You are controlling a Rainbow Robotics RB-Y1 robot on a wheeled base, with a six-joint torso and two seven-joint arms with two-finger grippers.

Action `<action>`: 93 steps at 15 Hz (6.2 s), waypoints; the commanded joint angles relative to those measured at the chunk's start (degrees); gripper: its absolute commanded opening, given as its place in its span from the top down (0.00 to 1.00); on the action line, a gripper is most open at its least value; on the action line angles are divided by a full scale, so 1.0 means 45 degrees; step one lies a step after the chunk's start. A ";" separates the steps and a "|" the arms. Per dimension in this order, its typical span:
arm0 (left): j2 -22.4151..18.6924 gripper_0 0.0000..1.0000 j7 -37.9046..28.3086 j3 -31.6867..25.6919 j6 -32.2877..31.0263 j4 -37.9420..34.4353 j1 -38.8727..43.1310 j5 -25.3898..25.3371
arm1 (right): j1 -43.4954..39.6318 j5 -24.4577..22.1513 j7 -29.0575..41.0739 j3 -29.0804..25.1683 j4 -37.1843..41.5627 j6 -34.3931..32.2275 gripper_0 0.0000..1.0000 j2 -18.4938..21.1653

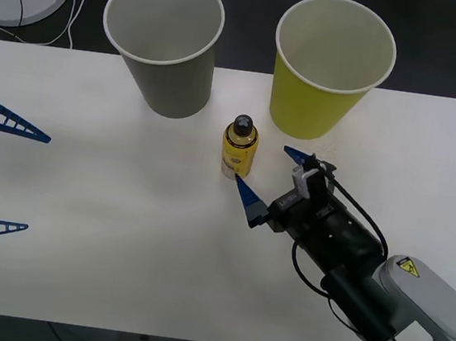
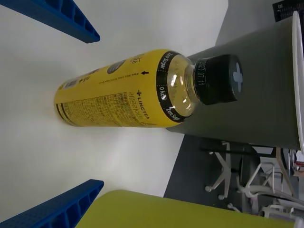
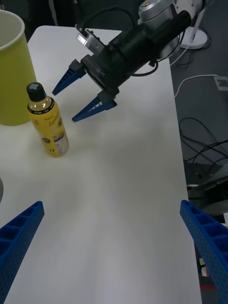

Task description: Put the can into the green bin and the plastic bottle into the gray bin

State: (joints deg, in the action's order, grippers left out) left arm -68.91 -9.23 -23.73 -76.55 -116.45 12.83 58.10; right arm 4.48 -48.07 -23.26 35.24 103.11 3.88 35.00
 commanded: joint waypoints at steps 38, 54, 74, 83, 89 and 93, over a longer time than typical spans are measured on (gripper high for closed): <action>0.0000 0.00 0.0000 0.0000 0.0000 0.0000 0.0000 0.0000 | 0.2383 -0.0178 0.1281 -0.0194 -0.2661 -0.3518 1.00 -0.0317; 0.0000 0.00 0.0000 0.0000 0.0000 0.0000 0.0000 0.0000 | -0.0625 0.0310 0.2375 -0.2636 0.0269 -0.5491 1.00 0.2300; 0.0000 0.00 0.0000 0.0000 0.0000 0.0000 0.0000 0.0000 | -0.0840 -0.6702 1.3313 -0.3632 0.5191 -0.4495 1.00 0.5503; 0.0000 0.00 0.0000 0.0000 0.0000 0.0000 0.0000 0.0000 | 0.0019 -0.8694 1.8293 -0.4452 0.6050 -0.6058 1.00 0.6479; 0.0000 0.00 0.0000 0.0000 0.0000 0.0000 0.0000 0.0000 | 0.0957 -1.1526 2.2336 -0.6034 0.6949 -0.9046 1.00 0.6577; 0.0000 0.00 0.0000 0.0000 0.0000 0.0000 0.0000 0.0000 | 0.1972 -1.1897 2.3000 -0.6171 0.7047 -1.0296 1.00 0.6597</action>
State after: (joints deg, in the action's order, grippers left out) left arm -68.91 -9.23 -23.73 -76.55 -116.45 12.83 58.10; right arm 12.43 -101.67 80.22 7.48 135.08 -41.44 64.63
